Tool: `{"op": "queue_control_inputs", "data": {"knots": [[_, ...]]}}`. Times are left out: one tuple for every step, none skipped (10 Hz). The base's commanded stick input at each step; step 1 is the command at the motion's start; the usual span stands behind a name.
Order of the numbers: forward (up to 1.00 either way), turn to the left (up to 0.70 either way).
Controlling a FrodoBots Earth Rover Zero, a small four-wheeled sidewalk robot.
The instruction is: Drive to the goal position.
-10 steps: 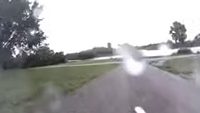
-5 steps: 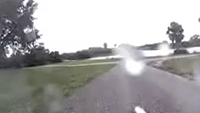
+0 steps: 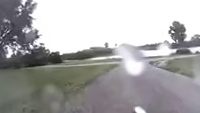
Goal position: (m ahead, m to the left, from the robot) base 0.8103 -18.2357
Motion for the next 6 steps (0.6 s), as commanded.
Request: {"op": "queue_control_inputs", "data": {"knots": [[0.70, -0.01], [0.70, 0.00], [0.70, 0.00], [0.70, 0.00], [0.70, 0.00], [0.70, 0.00]]}}
